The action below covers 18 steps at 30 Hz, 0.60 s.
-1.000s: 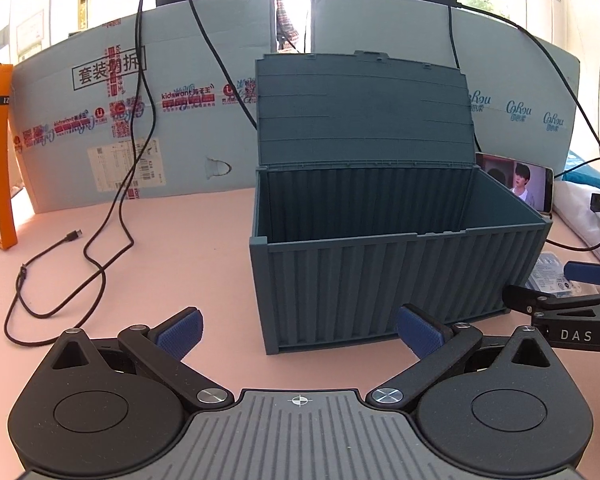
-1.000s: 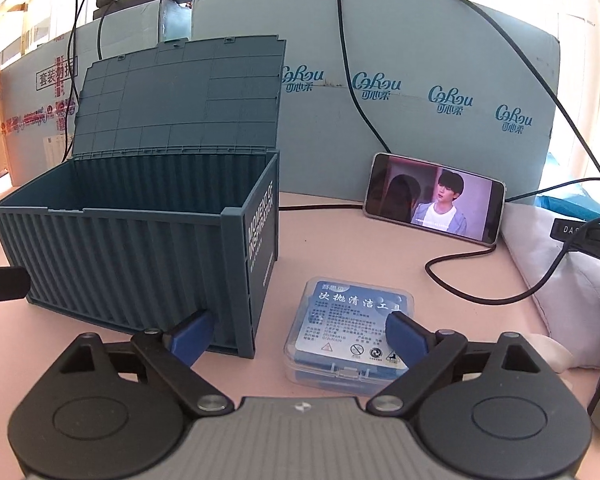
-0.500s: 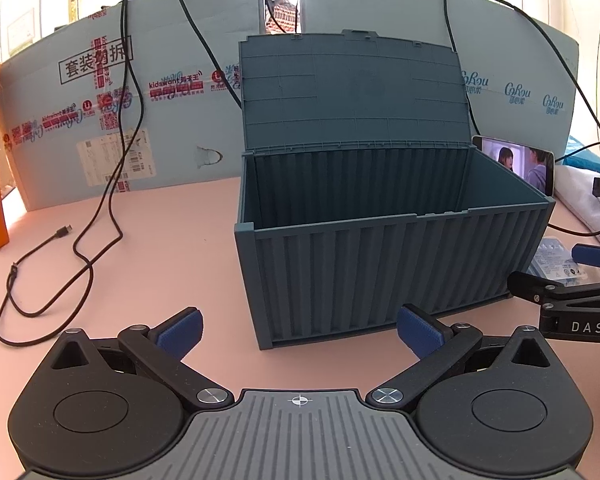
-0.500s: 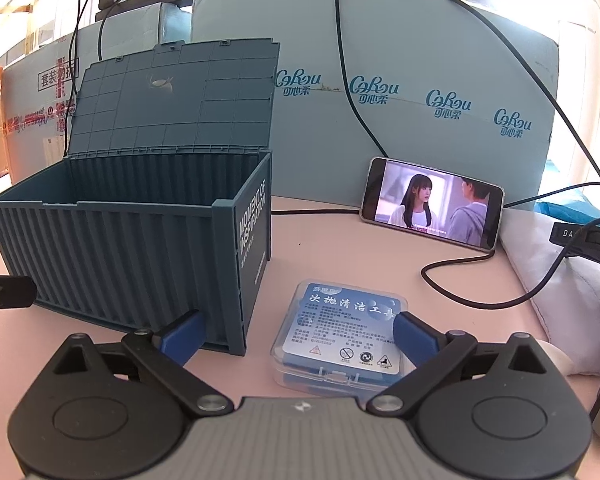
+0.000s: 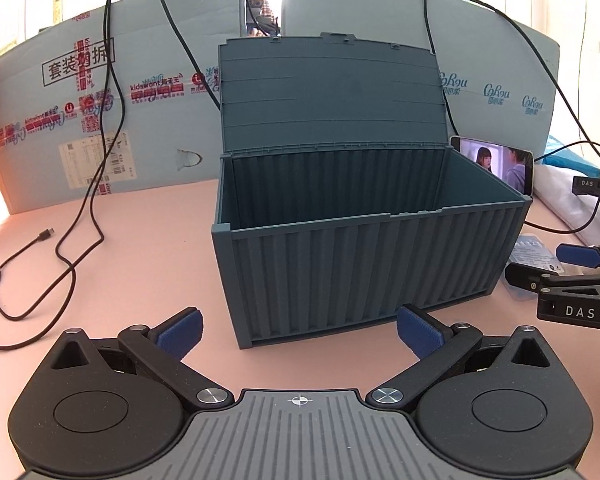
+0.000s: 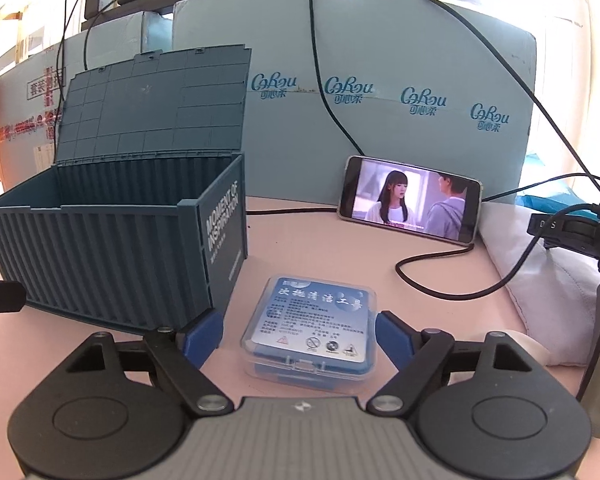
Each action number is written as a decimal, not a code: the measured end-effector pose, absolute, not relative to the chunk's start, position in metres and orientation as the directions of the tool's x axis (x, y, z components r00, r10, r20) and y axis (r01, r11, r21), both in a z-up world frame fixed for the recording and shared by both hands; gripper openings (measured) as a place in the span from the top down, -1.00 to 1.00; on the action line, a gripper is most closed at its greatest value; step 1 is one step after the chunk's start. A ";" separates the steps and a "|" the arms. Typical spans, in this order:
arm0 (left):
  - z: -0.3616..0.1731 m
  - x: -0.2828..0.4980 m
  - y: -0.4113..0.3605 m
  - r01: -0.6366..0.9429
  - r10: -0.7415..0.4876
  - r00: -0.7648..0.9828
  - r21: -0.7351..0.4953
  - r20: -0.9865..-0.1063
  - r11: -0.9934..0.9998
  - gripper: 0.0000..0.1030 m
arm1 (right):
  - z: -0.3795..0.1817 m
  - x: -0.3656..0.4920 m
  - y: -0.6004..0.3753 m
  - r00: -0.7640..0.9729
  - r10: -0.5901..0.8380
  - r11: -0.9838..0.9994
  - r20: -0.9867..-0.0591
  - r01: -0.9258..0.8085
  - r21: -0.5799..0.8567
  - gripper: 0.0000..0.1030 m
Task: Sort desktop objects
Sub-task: 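Move the right tool to the clear wipes case and grasp it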
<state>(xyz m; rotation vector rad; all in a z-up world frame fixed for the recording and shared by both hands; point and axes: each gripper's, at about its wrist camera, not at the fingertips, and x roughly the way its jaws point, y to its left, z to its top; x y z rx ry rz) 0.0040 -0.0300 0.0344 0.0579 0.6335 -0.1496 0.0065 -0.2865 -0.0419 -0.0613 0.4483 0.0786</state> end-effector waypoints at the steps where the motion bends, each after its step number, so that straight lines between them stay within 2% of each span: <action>1: 0.034 0.004 -0.030 0.158 -0.123 0.795 0.007 -0.593 0.987 -1.00 | -0.043 0.008 -0.287 0.895 0.038 0.997 -0.444 -0.066 -0.049 -0.66; 8: 0.030 0.013 -0.028 0.148 -0.122 0.781 -0.008 -0.613 0.989 -1.00 | -0.048 0.022 -0.276 0.867 0.029 0.994 -0.498 -0.076 -0.075 -0.67; 12: 0.032 0.013 -0.027 0.137 -0.116 0.784 -0.013 -0.609 0.991 -1.00 | -0.050 0.028 -0.275 0.855 0.016 0.996 -0.519 -0.060 -0.070 -0.60; 14: 0.035 0.012 -0.026 0.132 -0.115 0.789 -0.017 -0.603 0.991 -1.00 | -0.051 0.029 -0.276 0.855 0.012 0.996 -0.518 -0.054 -0.066 -0.49; 18: 0.041 0.006 -0.027 0.137 -0.120 0.800 -0.015 -0.588 0.990 -1.00 | -0.052 0.028 -0.276 0.857 0.013 0.997 -0.515 -0.051 -0.060 -0.48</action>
